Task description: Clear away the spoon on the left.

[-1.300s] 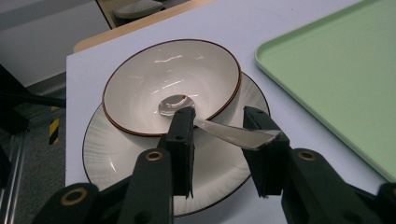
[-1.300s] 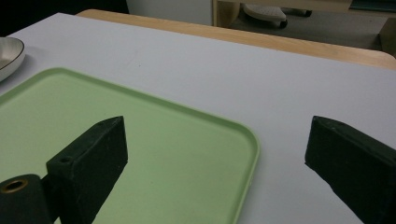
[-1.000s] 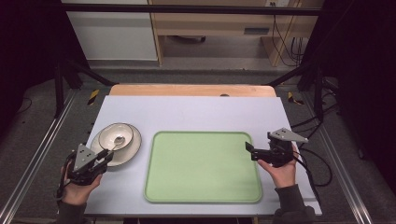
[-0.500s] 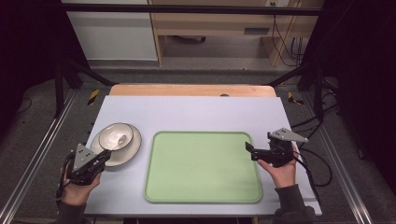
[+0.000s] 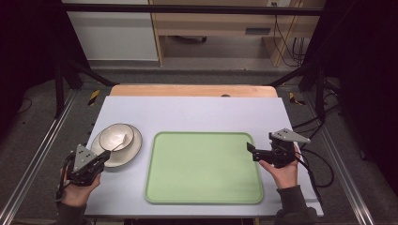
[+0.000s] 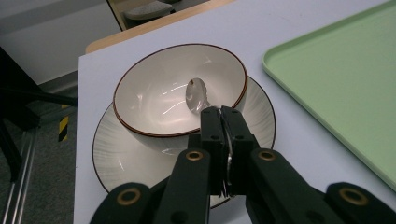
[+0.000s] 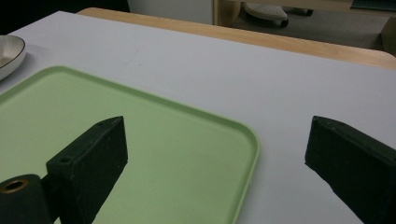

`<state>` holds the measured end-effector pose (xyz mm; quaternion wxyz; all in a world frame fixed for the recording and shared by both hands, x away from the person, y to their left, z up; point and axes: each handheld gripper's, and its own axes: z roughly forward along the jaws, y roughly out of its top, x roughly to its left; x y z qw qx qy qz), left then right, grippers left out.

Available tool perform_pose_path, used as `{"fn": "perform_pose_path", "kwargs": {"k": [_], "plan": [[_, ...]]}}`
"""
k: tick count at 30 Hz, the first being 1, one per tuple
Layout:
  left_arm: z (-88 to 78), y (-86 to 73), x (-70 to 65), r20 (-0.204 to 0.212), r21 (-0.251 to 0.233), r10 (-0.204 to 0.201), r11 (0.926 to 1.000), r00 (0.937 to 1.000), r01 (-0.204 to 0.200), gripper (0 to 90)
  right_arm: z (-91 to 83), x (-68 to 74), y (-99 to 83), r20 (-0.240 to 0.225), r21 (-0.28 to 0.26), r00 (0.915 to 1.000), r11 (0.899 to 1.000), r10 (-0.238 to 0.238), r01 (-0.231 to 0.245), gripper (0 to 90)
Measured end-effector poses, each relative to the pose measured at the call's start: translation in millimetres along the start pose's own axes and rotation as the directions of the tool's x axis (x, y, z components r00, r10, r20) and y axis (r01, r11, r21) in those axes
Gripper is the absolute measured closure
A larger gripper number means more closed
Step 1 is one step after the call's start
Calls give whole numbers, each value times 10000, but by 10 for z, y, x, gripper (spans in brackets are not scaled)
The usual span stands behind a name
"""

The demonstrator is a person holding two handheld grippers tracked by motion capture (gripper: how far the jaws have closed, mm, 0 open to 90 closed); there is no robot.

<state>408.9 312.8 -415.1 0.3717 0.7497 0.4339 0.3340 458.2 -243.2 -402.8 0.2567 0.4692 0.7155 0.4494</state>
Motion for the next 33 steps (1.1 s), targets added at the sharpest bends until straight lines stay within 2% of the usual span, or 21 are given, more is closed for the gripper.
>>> {"fn": "perform_pose_path", "kwargs": {"k": [15, 22, 30, 33], "plan": [[-35, 40, -29, -53, -70, 111, 9999, 9999, -112, 887, -14, -6, 7, 3, 23, 10000, 10000, 16, -16, 60], [-68, 53, -22, -101, -213, 49, 9998, 9999, -51, 887, -17, -3, 11, 3, 20, 10000, 10000, 0, 0, 60], [-115, 84, -33, -186, -409, 202, 9989, 9996, -209, 887, -19, -7, 13, -18, -12, 10000, 10000, -28, 28, 60], [-141, 93, -23, -153, -567, 38, 9984, 9999, -47, 887, -22, -7, 14, -3, -24, 10000, 10000, -60, 60, 59]]}}
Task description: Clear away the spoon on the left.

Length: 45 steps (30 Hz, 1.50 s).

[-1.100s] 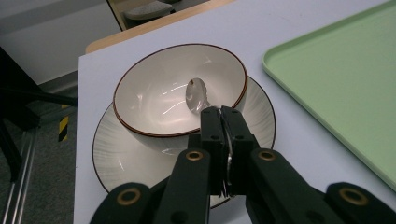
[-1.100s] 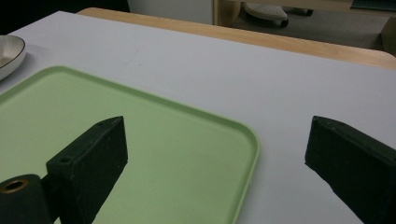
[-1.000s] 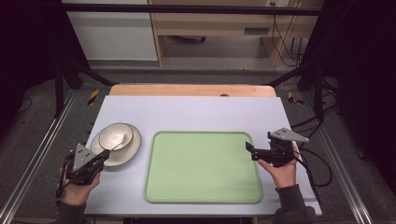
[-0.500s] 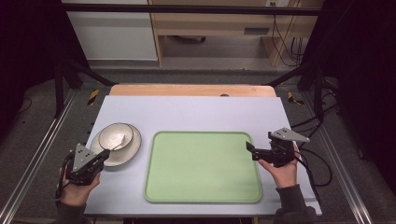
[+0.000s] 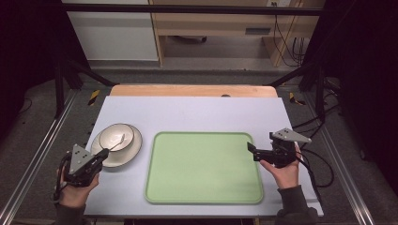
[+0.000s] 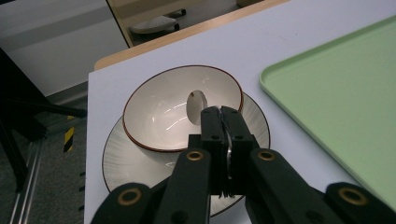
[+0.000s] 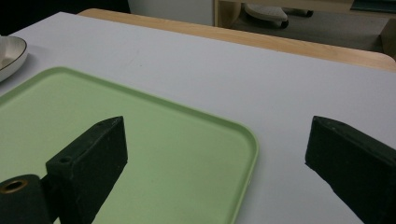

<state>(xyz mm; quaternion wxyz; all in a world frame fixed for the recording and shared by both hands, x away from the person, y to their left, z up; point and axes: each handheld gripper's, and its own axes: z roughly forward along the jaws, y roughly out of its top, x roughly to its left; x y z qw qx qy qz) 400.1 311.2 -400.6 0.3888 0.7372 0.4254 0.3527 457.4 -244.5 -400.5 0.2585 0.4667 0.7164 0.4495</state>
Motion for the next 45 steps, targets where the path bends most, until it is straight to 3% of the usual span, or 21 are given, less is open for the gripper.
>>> {"fn": "perform_pose_path", "kwargs": {"k": [28, 45], "plan": [[-238, 177, -54, 46, -1166, 0, 9932, 10000, 5, 887, -47, -4, 32, 78, -204, 10000, 9998, 17, -15, 53], [-296, 322, -196, 223, -1677, 381, 9853, 9990, -338, 887, -59, 14, 49, 93, -229, 9999, 9997, -51, 53, 50]]}}
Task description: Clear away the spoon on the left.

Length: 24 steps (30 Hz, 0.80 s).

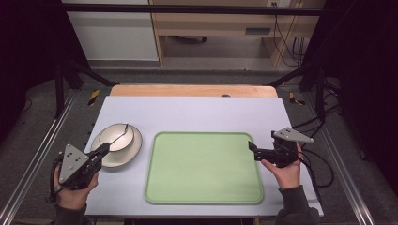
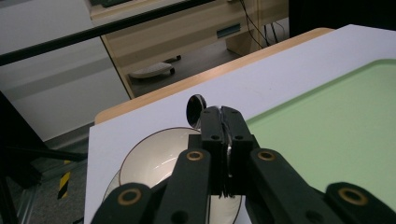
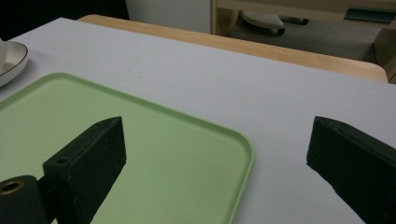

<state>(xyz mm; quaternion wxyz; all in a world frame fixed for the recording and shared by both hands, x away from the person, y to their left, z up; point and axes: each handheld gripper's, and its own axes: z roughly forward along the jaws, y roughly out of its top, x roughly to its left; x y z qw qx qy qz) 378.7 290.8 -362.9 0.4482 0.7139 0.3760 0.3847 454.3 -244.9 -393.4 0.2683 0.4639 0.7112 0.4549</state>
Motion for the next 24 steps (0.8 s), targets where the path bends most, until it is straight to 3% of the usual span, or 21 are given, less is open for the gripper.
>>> {"fn": "perform_pose_path", "kwargs": {"k": [19, 24], "plan": [[181, 118, -265, 660, -48, 735, 9973, 9951, -734, 887, 5, -1, -2, 13, 103, 10000, 9999, -4, 4, 51], [235, 123, -347, 869, 214, 823, 9962, 9928, -844, 887, 8, 1, -3, 39, 112, 10000, 9999, -1, 0, 51]]}}
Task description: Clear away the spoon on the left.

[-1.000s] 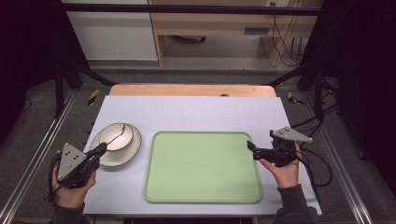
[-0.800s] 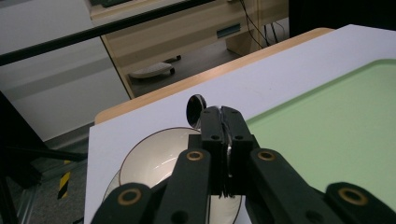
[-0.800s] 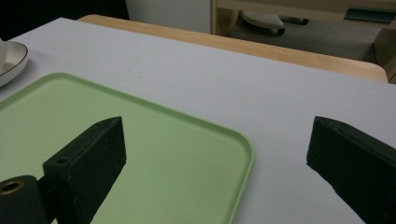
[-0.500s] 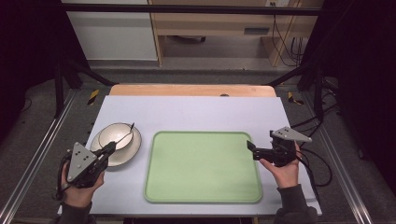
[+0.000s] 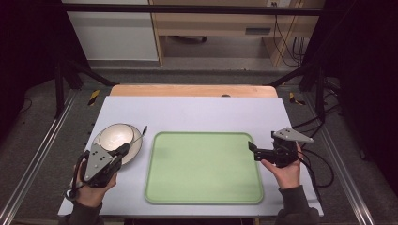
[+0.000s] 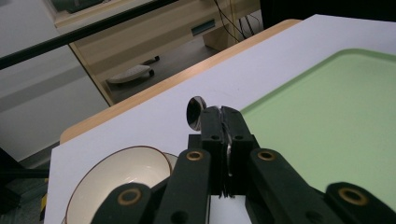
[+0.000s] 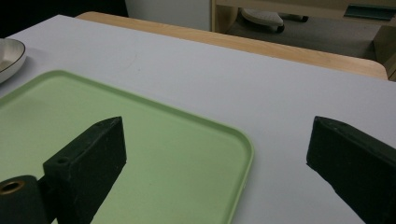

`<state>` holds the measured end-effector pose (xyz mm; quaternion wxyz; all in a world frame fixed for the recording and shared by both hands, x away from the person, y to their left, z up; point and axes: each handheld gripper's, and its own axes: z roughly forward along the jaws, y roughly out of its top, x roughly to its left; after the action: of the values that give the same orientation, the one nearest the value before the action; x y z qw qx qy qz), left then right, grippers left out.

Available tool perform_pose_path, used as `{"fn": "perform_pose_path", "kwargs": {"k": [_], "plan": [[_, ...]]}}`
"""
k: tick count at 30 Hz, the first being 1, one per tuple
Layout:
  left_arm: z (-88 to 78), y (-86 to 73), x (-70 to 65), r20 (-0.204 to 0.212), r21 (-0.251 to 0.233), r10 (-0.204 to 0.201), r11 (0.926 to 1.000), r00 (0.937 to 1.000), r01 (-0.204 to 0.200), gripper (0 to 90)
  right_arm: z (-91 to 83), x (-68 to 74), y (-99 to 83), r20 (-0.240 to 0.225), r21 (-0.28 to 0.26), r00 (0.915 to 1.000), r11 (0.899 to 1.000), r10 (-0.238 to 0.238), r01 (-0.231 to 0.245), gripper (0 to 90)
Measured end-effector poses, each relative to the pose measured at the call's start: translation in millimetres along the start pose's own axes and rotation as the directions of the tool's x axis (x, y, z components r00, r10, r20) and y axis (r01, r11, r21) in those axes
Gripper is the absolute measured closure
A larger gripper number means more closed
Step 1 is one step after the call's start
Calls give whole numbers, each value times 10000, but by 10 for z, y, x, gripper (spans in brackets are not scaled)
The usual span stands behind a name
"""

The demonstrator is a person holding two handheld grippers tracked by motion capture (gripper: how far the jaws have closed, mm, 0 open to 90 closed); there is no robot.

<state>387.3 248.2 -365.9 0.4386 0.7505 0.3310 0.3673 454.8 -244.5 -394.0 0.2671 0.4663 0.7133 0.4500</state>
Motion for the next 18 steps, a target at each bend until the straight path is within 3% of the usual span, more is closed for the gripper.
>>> {"fn": "perform_pose_path", "kwargs": {"k": [18], "plan": [[207, -15, -197, 527, 528, 625, 9965, 9967, -653, 887, 8, 5, -3, -22, 41, 10000, 10000, -64, 64, 50]]}}
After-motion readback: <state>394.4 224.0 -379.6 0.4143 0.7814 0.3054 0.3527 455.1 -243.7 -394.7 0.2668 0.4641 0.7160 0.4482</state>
